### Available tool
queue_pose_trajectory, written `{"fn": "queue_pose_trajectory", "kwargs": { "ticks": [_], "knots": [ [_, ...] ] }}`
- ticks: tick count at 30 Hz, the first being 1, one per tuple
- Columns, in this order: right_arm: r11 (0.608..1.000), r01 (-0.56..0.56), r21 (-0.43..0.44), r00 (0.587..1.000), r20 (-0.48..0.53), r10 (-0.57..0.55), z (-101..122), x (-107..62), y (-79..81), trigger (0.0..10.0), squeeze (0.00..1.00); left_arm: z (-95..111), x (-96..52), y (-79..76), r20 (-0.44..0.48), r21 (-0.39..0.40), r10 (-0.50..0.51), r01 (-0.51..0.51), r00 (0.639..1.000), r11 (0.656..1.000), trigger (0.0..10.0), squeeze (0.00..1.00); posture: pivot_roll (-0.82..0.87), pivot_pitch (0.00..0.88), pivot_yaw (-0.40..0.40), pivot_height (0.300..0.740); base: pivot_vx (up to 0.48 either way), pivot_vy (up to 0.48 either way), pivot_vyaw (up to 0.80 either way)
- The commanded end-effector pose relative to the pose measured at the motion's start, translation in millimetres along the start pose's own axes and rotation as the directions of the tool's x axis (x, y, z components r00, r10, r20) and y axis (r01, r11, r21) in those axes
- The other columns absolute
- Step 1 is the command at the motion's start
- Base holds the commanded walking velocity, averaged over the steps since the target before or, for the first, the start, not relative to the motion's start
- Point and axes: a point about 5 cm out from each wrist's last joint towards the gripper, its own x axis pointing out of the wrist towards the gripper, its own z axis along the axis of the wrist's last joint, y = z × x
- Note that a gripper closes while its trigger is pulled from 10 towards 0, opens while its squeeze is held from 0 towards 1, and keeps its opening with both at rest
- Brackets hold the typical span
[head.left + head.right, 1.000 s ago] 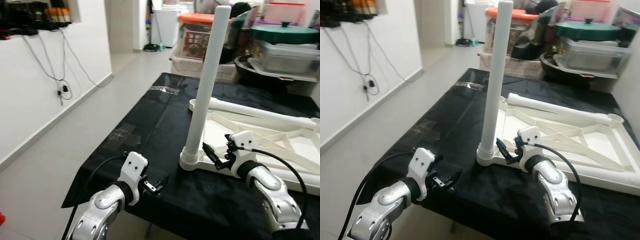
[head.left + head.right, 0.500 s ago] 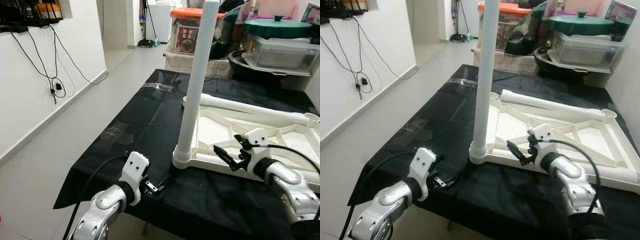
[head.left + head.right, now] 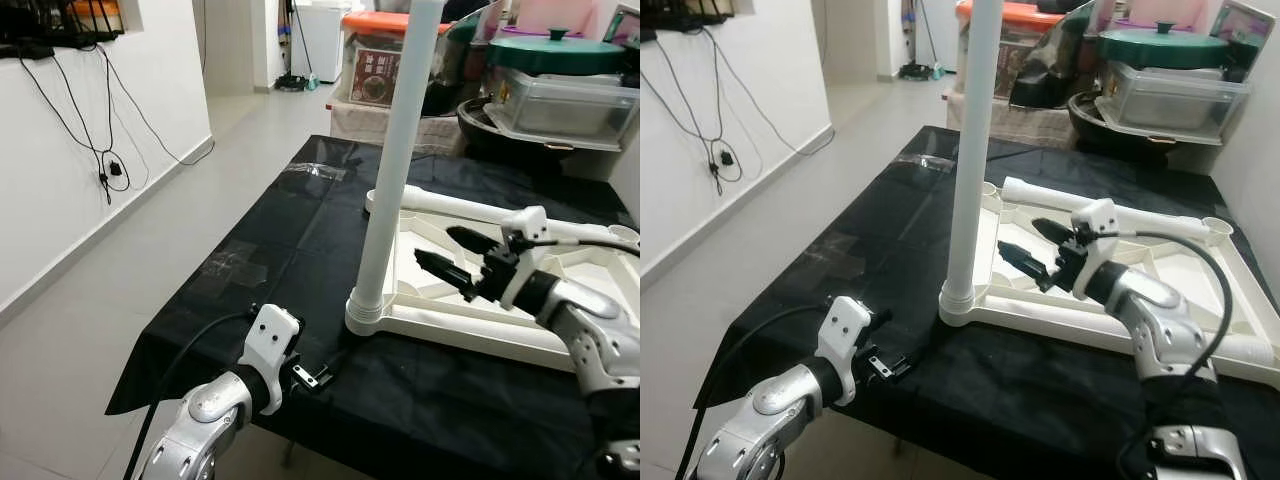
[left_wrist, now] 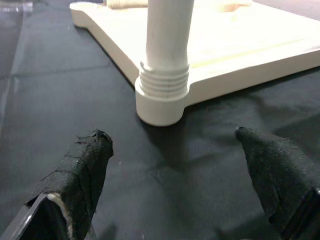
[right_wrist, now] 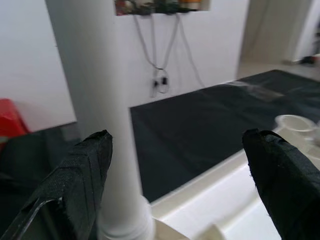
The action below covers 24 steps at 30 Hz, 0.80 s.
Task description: Building children table
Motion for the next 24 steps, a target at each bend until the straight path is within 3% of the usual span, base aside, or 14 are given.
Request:
{"fn": "queue_pose_trajectory", "kwargs": {
  "ticks": [1, 24],
  "knots": [
    [0.998, -0.059, 0.021, 0.998, 0.015, 0.058, 2.2, 5.7, 4.0, 10.0, 0.0, 0.0, -2.6, -2.3, -0.011, -0.001, -0.013, 0.013, 1.0, 1.0, 10.0, 0.0, 0.12, 0.037, -0.065, 0.74, 0.0, 0.0, 0.0],
    [0.976, -0.219, 0.008, 0.974, 0.063, 0.218, 16.7, 46.5, 21.0, 10.0, 0.0, -0.5, -5.0, -7.3, -0.015, -0.015, -0.022, 0.021, 1.0, 1.0, 10.0, 0.0, 0.12, 0.032, -0.078, 0.74, 0.0, 0.0, 0.0]
  ]
}}
